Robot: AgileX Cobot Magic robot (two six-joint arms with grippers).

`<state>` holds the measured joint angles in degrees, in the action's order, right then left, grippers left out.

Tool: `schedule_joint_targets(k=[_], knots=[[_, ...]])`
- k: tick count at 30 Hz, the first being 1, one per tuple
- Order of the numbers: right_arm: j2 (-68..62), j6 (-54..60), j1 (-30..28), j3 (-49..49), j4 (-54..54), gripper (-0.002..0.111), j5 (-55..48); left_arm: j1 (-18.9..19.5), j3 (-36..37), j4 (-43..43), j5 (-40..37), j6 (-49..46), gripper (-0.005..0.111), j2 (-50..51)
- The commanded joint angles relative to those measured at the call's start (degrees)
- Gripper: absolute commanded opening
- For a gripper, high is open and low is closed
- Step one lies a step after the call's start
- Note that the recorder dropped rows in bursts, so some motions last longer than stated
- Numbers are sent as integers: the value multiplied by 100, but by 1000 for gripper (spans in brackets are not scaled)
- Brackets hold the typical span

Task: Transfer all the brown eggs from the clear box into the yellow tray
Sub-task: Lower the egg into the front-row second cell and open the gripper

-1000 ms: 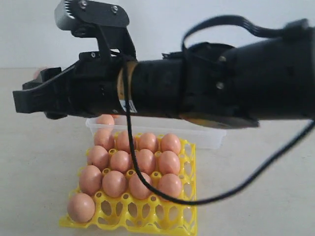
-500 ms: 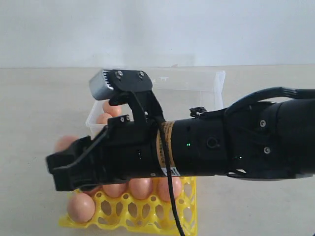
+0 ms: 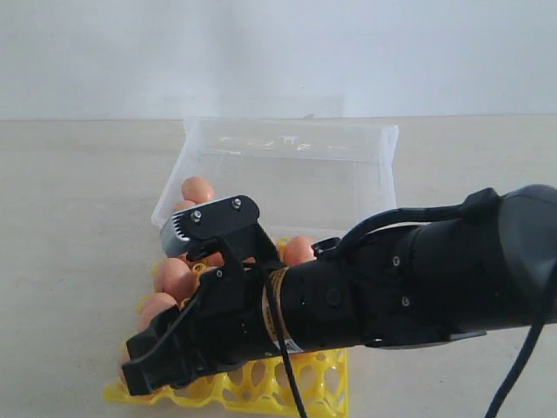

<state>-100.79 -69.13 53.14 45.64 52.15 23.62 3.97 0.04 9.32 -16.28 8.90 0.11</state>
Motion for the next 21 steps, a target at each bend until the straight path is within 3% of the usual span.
schedule_joint_targets(k=[1,6,12,21], knots=[[-129,5,123,-28,254,0,-81,-51,-4,11,2,26,22,-11],[-167,-86,139,-28,254,3,-779,-51,-4,11,2,26,22,-11],[-167,-86,139,-28,243,38,-883,-51,-4,11,2,26,22,-11],[-167,-86,139,-28,243,40,-893,-51,-4,11,2,26,22,-11]])
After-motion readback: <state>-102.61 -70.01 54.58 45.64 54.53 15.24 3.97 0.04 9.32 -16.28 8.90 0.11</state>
